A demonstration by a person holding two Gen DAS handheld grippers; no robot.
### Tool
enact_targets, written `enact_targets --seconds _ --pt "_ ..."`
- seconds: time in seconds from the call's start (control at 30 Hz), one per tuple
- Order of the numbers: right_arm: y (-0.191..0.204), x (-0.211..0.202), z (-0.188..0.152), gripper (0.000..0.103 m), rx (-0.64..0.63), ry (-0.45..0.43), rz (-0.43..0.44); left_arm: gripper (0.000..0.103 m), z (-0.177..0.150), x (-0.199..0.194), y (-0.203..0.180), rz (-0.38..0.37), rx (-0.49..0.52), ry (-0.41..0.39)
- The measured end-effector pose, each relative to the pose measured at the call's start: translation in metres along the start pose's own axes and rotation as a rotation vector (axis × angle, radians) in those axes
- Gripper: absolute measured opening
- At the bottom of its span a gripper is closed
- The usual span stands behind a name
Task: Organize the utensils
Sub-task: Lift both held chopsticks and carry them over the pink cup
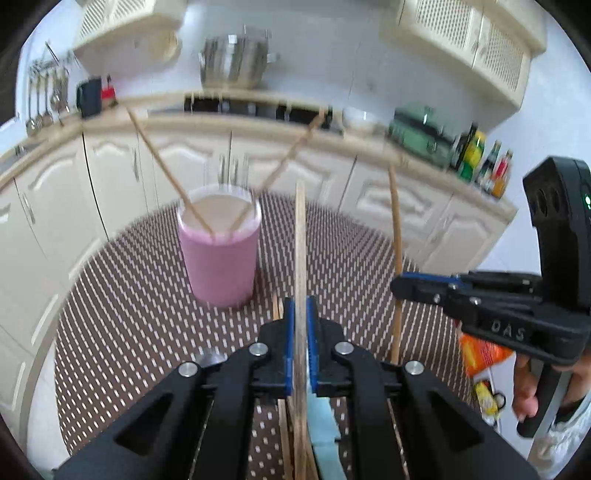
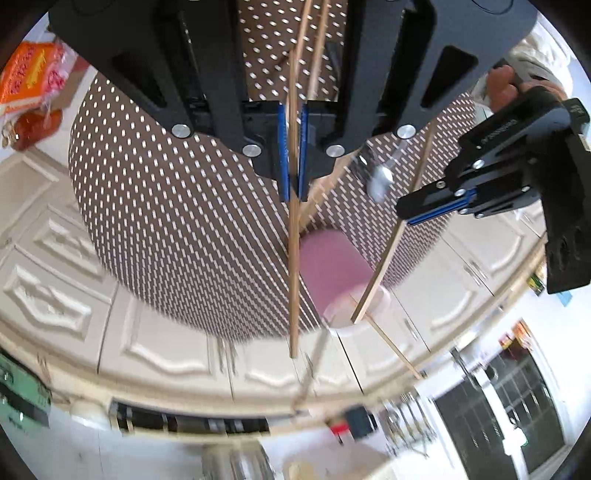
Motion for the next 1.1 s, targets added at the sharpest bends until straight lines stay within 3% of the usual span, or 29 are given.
enact_targets --seconds 0.43,0.6,1.1 --pt "0.059 -0.023 0.041 0.005 -0.072 -0.217 0.067 0.007 0.046 -0.054 0.019 0.03 -0.058 -0.47" --pt "0.068 -0.02 0.053 0.005 -0.097 -0.272 0.065 0.007 0.058 -0.05 0.024 0.097 -0.086 -0.635" --pt "0.058 0.0 0.085 0.005 -0.065 -0.377 0.069 0.007 0.094 -0.009 0.043 0.203 -0.087 -0.803"
Point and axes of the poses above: each gripper's, at about its wrist camera, not at the fingertips, and x roughly the way its jaws point, y to its left, z to its top, the point moved 1 cm from there along x, roughly the way its jaws point, and after that the axes turned 2 degrees about -y, right-handed, at the moved point
